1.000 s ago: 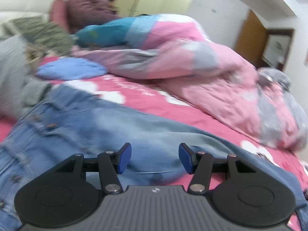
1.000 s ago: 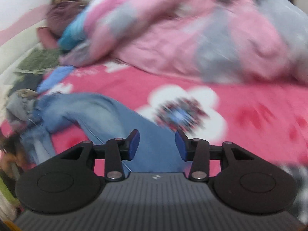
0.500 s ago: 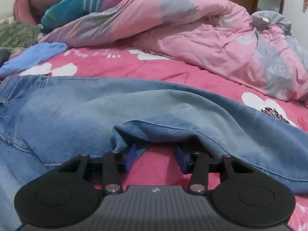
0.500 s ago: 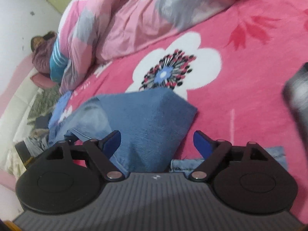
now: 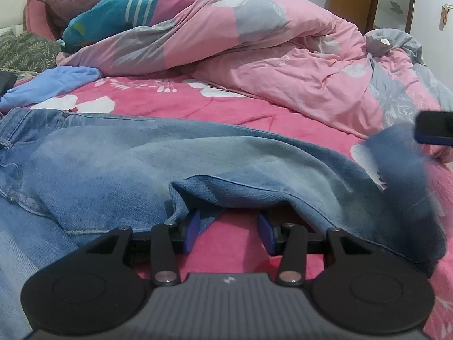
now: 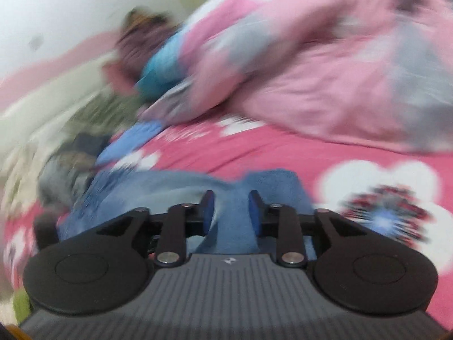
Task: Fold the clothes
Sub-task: 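Grasp the jeans leg with the left tool while the right tool holds the hem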
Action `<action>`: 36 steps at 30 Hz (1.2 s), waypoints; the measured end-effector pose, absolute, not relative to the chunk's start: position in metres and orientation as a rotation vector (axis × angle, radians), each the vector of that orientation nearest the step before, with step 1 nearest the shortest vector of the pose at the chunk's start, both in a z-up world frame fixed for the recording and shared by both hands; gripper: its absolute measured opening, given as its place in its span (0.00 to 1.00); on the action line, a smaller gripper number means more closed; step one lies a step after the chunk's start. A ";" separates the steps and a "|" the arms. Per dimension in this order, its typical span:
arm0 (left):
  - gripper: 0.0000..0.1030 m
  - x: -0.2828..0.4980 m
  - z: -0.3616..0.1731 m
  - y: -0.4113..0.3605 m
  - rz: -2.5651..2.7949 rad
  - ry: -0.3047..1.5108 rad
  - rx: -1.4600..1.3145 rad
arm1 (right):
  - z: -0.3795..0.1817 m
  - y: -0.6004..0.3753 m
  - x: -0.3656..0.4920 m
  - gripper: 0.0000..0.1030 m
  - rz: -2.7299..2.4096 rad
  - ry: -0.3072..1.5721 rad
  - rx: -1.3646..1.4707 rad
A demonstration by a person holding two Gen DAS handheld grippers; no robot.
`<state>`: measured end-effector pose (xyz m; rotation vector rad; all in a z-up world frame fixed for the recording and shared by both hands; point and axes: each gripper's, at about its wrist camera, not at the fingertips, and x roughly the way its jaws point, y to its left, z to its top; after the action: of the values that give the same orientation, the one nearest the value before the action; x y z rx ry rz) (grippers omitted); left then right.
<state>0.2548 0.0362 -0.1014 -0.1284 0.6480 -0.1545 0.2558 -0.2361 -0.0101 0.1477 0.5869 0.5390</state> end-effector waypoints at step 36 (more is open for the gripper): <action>0.46 0.252 -0.107 0.061 -0.223 0.613 -0.296 | -0.041 -0.378 0.232 0.07 0.150 0.674 0.472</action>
<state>0.2516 0.0606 -0.1067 -0.2964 0.6126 -0.2232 0.2321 -0.3782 -0.0414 0.4723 0.6736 0.1504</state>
